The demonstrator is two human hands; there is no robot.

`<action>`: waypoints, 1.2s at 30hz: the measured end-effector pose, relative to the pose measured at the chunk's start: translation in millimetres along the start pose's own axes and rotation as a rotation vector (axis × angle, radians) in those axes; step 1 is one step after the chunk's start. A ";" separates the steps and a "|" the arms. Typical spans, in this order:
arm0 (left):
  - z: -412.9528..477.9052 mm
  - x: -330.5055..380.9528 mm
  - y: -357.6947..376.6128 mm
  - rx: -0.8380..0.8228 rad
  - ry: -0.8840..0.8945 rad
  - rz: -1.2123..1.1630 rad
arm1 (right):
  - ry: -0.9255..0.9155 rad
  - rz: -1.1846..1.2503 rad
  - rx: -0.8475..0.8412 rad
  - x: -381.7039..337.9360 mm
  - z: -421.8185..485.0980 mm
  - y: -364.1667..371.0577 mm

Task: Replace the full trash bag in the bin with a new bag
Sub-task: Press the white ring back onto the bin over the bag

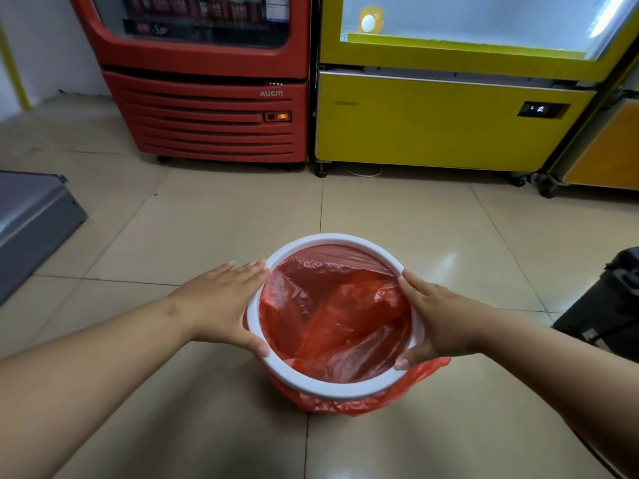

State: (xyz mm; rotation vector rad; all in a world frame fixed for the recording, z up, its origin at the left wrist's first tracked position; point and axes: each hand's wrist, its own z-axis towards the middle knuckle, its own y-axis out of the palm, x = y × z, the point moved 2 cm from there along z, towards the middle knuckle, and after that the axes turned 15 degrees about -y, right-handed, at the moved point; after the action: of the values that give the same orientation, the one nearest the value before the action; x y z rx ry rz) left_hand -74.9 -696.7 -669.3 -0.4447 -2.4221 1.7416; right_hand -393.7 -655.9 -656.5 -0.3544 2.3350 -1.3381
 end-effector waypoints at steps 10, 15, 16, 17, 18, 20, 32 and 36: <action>32.0 19.9 -30.0 0.020 -0.068 -0.178 | 0.051 0.060 0.164 4.7 54.0 -30.7; 47.8 24.8 -19.0 -0.027 -0.140 -0.334 | 0.053 0.093 0.253 3.3 76.3 -30.5; 49.4 25.3 -16.6 -0.022 -0.146 -0.368 | 0.053 0.095 0.276 3.2 77.7 -30.3; 50.7 25.9 -14.7 -0.017 -0.150 -0.399 | 0.054 0.095 0.297 3.3 78.8 -29.4; 51.4 26.7 -13.3 -0.015 -0.151 -0.424 | 0.054 0.095 0.315 3.1 79.6 -28.4; 50.9 28.4 -11.1 -0.015 -0.151 -0.433 | 0.062 0.094 0.329 0.7 81.0 -26.8; -7.4 31.7 -0.9 -0.075 -0.046 -0.174 | -0.165 -0.080 0.108 -53.1 16.6 3.5; -18.2 35.7 9.6 -0.067 0.001 -0.158 | -0.132 -0.119 0.066 -57.9 1.4 21.5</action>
State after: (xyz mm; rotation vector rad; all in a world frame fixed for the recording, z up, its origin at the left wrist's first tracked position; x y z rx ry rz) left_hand -102.3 -666.4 -674.9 -0.2528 -2.4460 1.6001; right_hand -342.5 -621.9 -662.3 -0.5520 2.1859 -1.3986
